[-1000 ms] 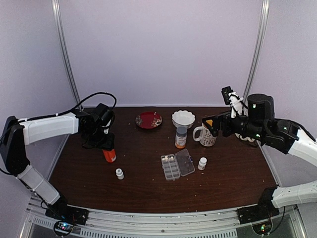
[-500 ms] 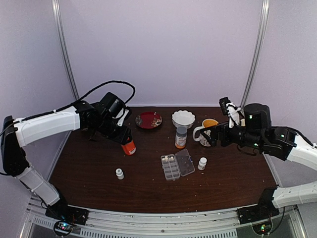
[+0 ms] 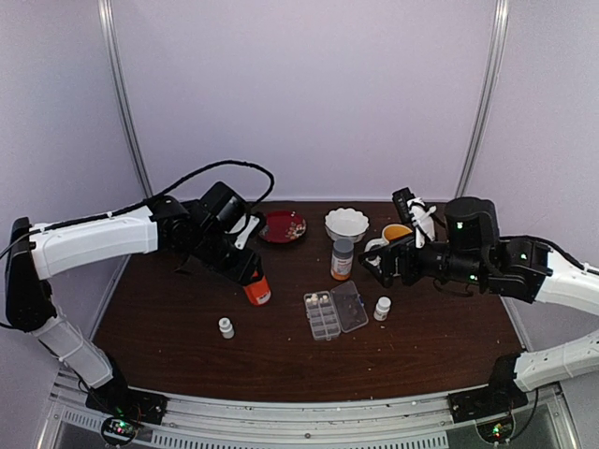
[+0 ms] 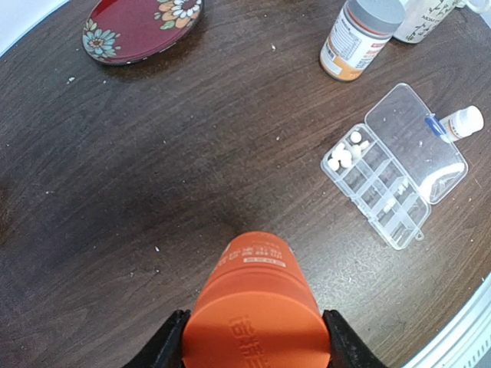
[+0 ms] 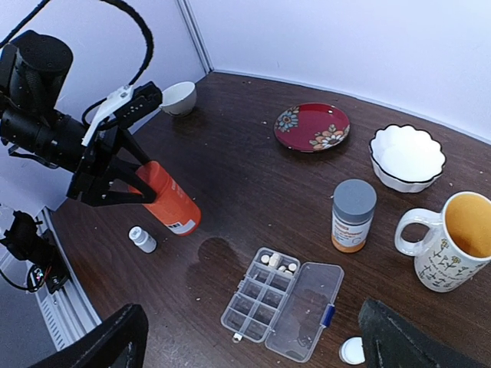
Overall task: Sort the pills into containers
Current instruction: Pick up the pill bottle from the center of the board, then place the pill bottle at the center of the board.
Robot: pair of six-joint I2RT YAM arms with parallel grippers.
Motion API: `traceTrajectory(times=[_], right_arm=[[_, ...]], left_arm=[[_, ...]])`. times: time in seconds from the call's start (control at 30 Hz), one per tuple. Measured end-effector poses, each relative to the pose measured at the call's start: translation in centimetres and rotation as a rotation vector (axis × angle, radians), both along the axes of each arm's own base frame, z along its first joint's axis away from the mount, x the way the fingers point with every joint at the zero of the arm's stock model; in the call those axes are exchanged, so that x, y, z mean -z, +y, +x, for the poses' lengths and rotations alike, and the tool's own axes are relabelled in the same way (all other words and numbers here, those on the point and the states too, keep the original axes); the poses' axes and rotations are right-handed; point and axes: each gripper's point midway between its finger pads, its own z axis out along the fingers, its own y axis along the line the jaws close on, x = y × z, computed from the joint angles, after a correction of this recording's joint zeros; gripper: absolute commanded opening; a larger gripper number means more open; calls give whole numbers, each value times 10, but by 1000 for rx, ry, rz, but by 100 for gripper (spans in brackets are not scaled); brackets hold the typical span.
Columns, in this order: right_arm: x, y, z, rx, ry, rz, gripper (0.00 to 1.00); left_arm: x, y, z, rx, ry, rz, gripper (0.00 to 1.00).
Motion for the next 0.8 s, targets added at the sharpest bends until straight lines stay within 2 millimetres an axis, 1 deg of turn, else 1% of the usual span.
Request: traceTrajectory(times=[0.13,0.33,0.43,0.53,0.6,0.67,0.73,0.8], right_arm=[[0,12,-3,-24,9,6,100],[-13,33,10,-39,-6,8,100],[-24,47,16,-58,-13,9,100],[-46,59,23,-66,-27,33,100],[-63,61,24,-64,-39,67,100],[-73,59,22,-60,-40,98,99],[-72,54,19,-53,-31,114,97],[-61,52,17,-49,-15,111,96]], left_arm=[[1,-1,0,0,0,4,37],[4,-4,6,-8,-11,3,37],[7,-8,9,-14,-3,4,35],[3,-14,12,-26,-3,-23,35],[0,-17,12,-31,-4,-39,35],[-1,-19,11,-33,-4,-46,36],[0,-20,8,-28,-13,-58,36],[2,-18,5,-26,-15,-56,37]])
